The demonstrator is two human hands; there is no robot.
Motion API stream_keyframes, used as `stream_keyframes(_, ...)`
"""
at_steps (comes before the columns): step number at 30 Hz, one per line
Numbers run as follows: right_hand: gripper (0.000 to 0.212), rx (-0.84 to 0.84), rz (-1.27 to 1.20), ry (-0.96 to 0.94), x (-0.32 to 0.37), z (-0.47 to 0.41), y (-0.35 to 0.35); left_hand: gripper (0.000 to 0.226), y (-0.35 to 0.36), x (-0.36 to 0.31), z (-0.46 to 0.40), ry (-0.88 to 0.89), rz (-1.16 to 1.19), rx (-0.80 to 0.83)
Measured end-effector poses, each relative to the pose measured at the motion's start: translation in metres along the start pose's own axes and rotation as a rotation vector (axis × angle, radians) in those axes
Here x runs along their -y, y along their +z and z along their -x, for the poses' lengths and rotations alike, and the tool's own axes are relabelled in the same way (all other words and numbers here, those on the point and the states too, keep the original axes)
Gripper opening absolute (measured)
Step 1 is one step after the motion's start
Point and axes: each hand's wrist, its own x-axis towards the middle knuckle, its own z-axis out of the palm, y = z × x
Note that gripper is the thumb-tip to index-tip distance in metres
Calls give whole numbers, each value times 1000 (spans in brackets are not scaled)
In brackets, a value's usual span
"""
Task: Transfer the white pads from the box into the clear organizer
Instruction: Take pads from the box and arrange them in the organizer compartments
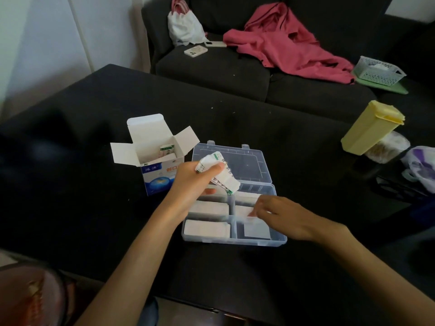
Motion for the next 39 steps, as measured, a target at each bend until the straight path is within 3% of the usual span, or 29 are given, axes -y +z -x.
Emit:
stream_keyframes(6, 45, -211, 41, 25, -2, -10, 7, 17, -1, 1, -3, -36, 35, 4)
stream_keyframes(10, 44, -219, 107, -14, -1, -10, 13, 23, 1, 4, -1, -127, 169, 66)
stream_keyframes(12, 40, -312, 53, -29, 1, -9, 9, 22, 2, 5, 0, -158, 252, 121)
stream_keyframes(15, 39, -560, -431, 2, 16, -4, -2, 10, 4, 6, 2, -167, 273, 201)
stream_keyframes(17, 33, -491, -799, 48, 29, -1, -9, 11, 9, 7, 2, -145, 219, 181)
stream_keyframes(19, 25, -416, -913, 57, 35, 0, -6, 13, 15, 9, 4, -122, 179, 124)
stream_keyframes(23, 12, -485, -1043, 62, 36, 0, 4, 19, 23, 12, 7, -91, 139, 56)
stream_keyframes(26, 11, -502, -1133, 83, 33, -1, 7, 21, 20, 10, 4, -126, 109, 123)
stream_keyframes(30, 17, -483, -1127, 129, 28, -3, 7, 10, 11, 5, 3, -164, 124, 256)
stream_keyframes(34, 9, -562, -1108, 163, 7, 4, -4, 11, 1, 6, 1, -112, 55, 161)
stream_keyframes(36, 14, -580, -899, 152, -10, 7, -16, 10, -5, 5, -3, -104, 71, 75)
stream_keyframes(39, 11, -367, -544, 41, -25, 6, -26, 8, -12, 3, -8, -86, 94, 2)
